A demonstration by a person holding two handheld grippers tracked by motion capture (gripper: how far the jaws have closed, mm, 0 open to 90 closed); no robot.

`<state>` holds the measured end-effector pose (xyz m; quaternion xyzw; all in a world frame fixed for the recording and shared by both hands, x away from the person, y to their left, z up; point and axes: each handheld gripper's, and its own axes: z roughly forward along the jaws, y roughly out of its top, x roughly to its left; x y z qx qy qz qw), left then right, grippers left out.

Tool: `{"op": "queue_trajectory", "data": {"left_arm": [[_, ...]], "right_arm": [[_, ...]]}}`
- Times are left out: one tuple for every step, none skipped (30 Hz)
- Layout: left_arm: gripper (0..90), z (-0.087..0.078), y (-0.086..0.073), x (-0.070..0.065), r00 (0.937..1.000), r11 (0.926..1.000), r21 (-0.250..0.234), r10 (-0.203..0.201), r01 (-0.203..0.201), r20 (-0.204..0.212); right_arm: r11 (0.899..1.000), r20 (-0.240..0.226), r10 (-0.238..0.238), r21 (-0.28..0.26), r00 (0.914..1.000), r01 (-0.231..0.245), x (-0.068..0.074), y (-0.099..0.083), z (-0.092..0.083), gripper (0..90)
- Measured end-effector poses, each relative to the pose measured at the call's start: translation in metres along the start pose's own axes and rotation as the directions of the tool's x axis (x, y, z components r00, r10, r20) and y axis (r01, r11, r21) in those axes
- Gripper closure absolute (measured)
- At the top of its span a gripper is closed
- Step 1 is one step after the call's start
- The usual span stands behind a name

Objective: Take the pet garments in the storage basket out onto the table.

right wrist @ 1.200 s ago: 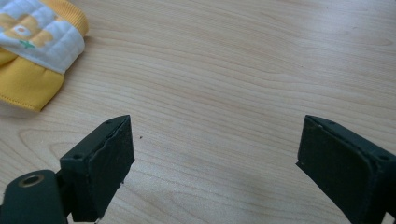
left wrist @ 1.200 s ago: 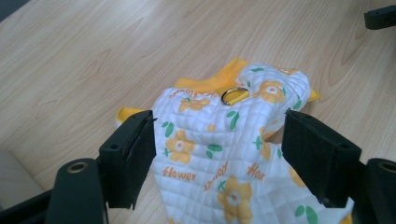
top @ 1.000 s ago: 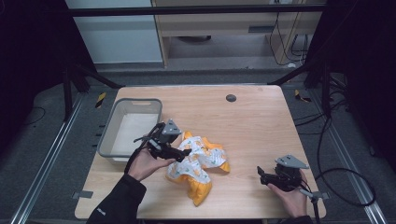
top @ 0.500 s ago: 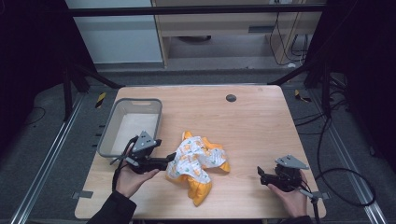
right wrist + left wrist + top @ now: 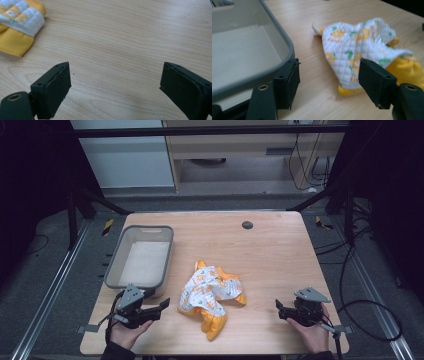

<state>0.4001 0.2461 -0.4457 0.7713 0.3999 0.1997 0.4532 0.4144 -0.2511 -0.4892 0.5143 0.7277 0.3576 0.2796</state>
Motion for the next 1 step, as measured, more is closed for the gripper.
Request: {"op": "queue_trajectory", "data": {"left_arm": [[33.1,-0.0008,-0.0033,0.0004,1.0000,1.0000,0.006,-0.001,0.001,-0.003]], "right_arm": [[1.000,0.000,-0.003,-0.001,1.0000,0.003,0.0003,-0.0001,-0.0002,9.5]]}}
